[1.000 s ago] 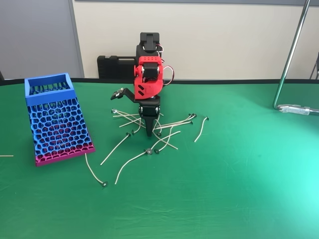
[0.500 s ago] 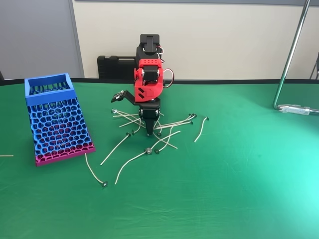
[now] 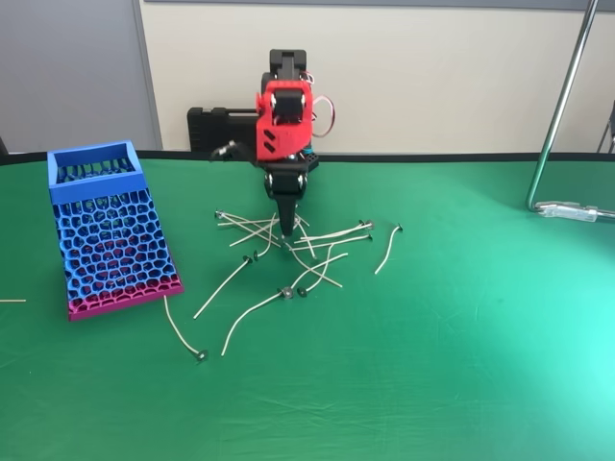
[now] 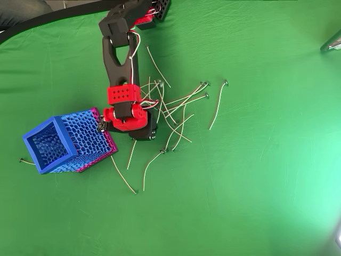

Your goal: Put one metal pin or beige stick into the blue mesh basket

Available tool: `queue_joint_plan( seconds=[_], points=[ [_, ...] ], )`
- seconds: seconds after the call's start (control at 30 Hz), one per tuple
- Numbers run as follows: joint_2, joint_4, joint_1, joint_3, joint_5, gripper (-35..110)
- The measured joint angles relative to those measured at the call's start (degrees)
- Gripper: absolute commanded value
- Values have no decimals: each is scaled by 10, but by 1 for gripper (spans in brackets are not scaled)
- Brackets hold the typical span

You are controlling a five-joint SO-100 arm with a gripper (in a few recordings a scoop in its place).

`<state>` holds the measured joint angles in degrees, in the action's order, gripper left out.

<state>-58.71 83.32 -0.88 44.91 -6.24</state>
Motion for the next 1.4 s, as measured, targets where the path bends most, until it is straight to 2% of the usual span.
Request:
queue_joint_plan(
  seconds=[0.4,0.77,1.17,1.4],
  points=[
    [-206,-2,44,4,59,1],
    [-388,-88,105,5,158,1],
    [-414,-274,206,4,267,1],
    [-348,-324,261,-56,302,1]
  ],
)
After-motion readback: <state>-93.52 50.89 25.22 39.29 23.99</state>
